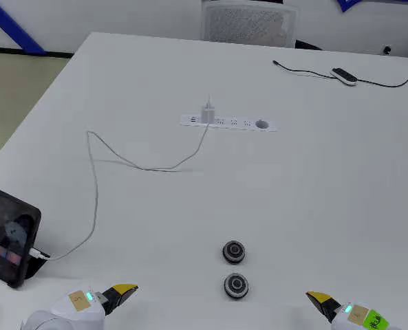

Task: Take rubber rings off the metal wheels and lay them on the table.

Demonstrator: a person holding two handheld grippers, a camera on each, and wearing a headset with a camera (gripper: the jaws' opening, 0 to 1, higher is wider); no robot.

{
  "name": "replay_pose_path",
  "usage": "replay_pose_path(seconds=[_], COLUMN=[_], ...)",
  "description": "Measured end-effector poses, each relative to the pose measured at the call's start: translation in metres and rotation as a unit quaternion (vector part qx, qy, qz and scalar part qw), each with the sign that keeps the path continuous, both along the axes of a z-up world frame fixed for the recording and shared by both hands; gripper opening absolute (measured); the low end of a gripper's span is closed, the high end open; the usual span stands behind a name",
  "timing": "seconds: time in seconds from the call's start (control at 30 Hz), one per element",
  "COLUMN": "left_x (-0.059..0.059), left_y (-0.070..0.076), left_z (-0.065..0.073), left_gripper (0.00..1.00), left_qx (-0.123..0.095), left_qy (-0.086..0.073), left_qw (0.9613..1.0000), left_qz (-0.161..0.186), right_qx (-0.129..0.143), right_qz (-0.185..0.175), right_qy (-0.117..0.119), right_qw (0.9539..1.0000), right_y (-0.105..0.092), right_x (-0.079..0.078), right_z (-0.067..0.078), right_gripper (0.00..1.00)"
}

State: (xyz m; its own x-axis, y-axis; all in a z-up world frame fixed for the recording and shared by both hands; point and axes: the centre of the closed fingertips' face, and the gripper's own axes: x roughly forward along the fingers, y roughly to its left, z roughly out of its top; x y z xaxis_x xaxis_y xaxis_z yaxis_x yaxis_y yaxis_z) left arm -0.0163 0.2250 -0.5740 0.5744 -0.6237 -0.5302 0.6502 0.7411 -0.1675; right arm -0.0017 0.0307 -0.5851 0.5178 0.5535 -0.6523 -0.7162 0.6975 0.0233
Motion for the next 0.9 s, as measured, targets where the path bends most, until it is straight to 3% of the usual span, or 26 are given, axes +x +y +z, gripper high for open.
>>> replay_pose_path(seconds=[0.9], left_x=[0.0049], left_y=[-0.0009], left_z=[-0.0018], left_gripper=[0.67], left_qx=[0.004], left_qy=[0.001], left_qw=[1.0], left_qz=[-0.008], right_qx=[-0.001], right_qz=[-0.003], right_qy=[0.005], right_qw=[1.0], right_y=[-0.0004], right_x=[0.0027], right_z=[-0.0016], right_gripper=[0.8])
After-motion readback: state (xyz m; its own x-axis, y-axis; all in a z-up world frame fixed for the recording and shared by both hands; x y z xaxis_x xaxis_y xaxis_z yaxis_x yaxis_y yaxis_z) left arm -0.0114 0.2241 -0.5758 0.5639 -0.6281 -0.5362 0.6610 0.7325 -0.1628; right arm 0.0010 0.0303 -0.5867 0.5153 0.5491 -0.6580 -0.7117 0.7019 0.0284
